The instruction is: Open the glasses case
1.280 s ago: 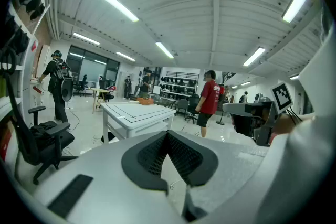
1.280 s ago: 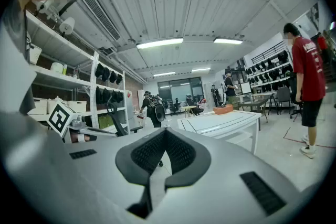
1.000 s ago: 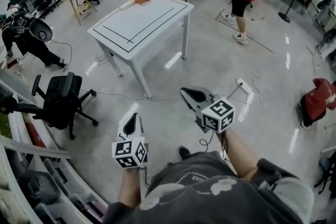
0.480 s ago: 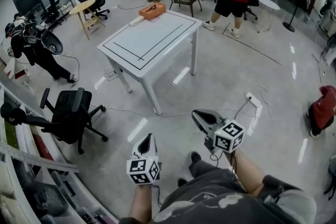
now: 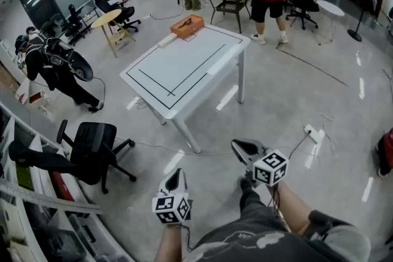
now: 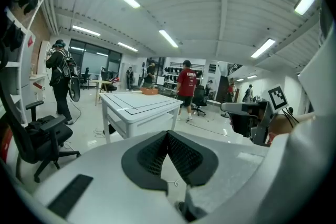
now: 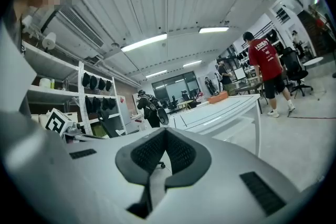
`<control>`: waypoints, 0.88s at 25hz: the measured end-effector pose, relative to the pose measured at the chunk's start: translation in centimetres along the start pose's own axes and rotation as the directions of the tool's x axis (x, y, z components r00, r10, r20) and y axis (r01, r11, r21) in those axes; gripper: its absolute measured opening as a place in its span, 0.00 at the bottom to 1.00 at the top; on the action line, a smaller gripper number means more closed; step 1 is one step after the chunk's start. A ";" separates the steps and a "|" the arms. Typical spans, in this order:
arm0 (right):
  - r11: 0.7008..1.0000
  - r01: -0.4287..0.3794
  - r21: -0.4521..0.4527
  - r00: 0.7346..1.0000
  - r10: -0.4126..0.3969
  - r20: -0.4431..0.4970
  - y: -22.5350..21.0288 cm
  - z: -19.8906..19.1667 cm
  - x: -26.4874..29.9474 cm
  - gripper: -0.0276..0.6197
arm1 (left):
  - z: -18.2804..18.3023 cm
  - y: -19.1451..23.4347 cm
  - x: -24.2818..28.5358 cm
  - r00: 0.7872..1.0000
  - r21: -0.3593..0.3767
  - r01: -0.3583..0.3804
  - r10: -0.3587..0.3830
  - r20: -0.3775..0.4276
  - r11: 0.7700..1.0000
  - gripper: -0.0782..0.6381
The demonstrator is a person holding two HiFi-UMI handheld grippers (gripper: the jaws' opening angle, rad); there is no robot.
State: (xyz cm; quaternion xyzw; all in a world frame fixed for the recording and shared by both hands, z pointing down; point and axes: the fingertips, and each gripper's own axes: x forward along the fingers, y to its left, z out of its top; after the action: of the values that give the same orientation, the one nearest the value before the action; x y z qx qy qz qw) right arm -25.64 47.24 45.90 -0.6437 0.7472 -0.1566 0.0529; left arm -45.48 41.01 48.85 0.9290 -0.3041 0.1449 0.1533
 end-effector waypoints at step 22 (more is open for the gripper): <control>0.992 -0.122 0.007 0.986 0.122 -0.113 -31.0 9.0 13.0 0.04 | 11.9 -4.8 30.5 0.987 -0.050 -0.159 0.160 0.016 0.986 0.11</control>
State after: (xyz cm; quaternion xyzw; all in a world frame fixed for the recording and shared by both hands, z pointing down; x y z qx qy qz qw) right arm 4.02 29.28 48.38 -0.5867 0.7871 -0.1892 0.0200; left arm -16.92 24.38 48.15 0.8990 -0.3826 0.1398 0.1606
